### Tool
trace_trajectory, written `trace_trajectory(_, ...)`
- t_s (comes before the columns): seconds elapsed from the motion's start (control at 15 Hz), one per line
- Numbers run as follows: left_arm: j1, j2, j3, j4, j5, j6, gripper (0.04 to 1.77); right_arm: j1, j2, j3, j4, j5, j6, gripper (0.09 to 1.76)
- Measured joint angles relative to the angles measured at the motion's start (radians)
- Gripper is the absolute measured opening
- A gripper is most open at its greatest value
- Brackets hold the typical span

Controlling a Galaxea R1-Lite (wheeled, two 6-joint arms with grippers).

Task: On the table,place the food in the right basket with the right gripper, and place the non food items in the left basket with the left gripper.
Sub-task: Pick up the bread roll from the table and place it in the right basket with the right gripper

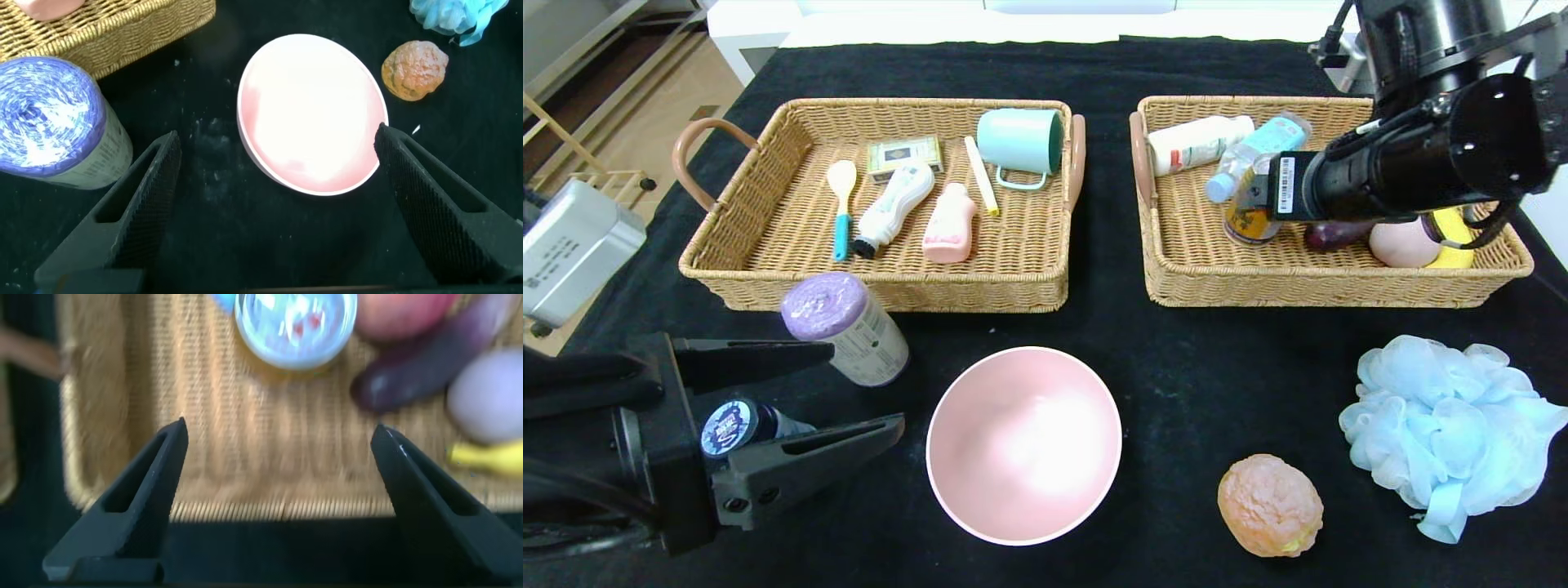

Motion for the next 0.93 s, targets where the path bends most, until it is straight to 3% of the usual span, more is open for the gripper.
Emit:
trace_trajectory(0.27,0.0,0.0,0.0,0.0,0.0,0.004,1.72,0.08,-0.084,0.029,0.179,0.002,0.102,1.67)
trace_trajectory(0.93,0.0,-0.004,0.007,0.0,0.0,0.027,1.72,0.227,-0.219,0.396,0.203,0.04,0.27,1.7)
